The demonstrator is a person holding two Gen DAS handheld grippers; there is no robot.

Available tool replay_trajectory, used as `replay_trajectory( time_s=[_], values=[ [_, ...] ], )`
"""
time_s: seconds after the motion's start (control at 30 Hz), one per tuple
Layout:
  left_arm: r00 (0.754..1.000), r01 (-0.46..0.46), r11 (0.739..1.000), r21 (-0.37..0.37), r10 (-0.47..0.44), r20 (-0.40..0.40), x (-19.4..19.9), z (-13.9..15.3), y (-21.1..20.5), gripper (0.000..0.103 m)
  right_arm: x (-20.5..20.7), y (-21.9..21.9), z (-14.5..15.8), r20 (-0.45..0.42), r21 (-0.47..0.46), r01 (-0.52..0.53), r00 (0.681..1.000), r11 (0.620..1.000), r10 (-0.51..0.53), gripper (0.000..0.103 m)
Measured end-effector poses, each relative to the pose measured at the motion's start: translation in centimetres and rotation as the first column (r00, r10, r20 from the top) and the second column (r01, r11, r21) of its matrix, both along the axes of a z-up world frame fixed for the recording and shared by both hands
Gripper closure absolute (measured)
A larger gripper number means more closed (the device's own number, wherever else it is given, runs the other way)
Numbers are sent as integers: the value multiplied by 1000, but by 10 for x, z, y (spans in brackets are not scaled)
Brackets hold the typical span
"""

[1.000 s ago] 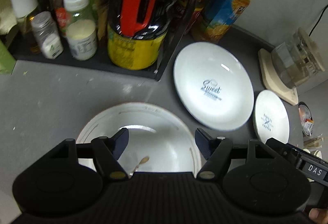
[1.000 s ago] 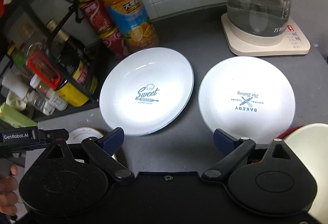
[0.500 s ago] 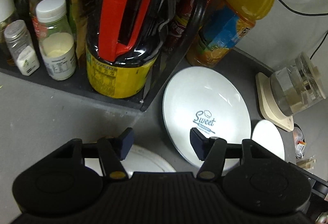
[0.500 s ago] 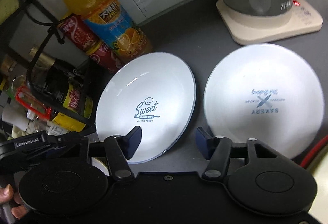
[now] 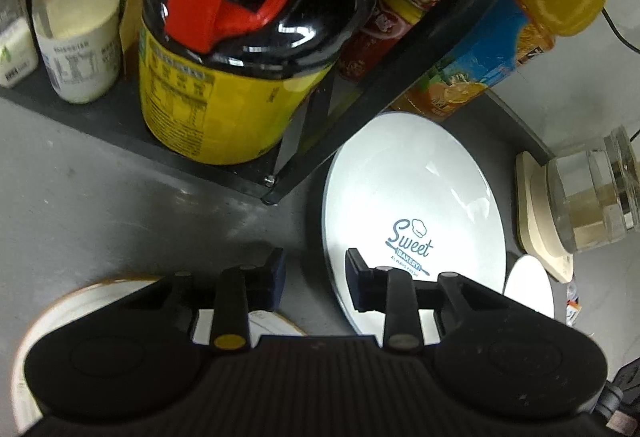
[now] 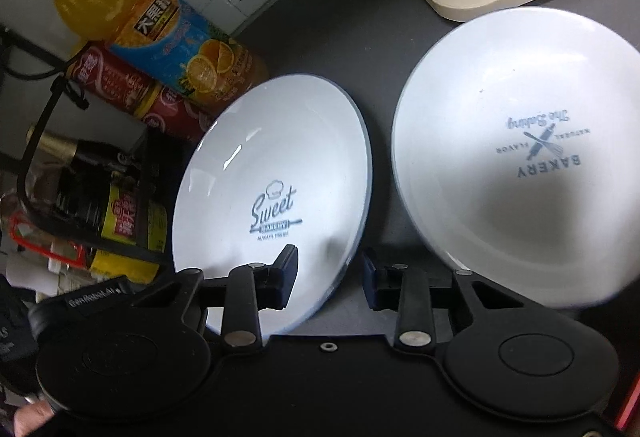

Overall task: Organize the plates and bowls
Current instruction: 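Close the right tool on the rim of the white 'Sweet' plate, then lift the 'Sweet' plate and lower it onto the flower-pattern plate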

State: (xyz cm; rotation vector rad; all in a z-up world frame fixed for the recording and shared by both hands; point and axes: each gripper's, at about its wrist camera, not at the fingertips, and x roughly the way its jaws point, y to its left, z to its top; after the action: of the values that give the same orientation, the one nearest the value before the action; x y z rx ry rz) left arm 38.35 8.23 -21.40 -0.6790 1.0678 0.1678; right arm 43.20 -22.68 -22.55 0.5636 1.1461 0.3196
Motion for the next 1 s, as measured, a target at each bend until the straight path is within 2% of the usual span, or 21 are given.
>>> replay_trajectory(
  time_s=[0.23, 0.37, 0.43, 0.5, 0.6, 0.7, 1.0],
  values=[
    [999, -38, 998, -40, 37, -29, 11, -18, -4, 80, 11, 3, -8, 6, -4, 32, 999, 999, -32, 74],
    [999, -50, 998, -27, 49, -20, 16, -19, -8, 83, 12, 6, -8, 26, -26, 25, 999, 999, -24, 76],
    [999, -48, 998, -32, 48, -8, 18, -19, -10, 84, 12, 7, -10, 12, -36, 32, 999, 999, -31, 83],
    [999, -46, 998, -41, 46, -14, 20, -22, -14, 91, 12, 8, -13, -3, -62, 38, 999, 997, -38, 92],
    [998, -60, 998, -30, 59, -20, 22, -22, -18, 92, 9, 3, -14, 5, -54, 45, 999, 998, -45, 93],
    [998, -65, 996, -61, 64, -30, 21, -23, -15, 95, 6, -1, -9, 29, -41, 46, 999, 998, -45, 94],
    [1000, -23, 997, -72, 24, 15, 8, -4, -9, 97, -9, -7, 5, 63, -31, 29, 998, 999, -27, 92]
  ],
)
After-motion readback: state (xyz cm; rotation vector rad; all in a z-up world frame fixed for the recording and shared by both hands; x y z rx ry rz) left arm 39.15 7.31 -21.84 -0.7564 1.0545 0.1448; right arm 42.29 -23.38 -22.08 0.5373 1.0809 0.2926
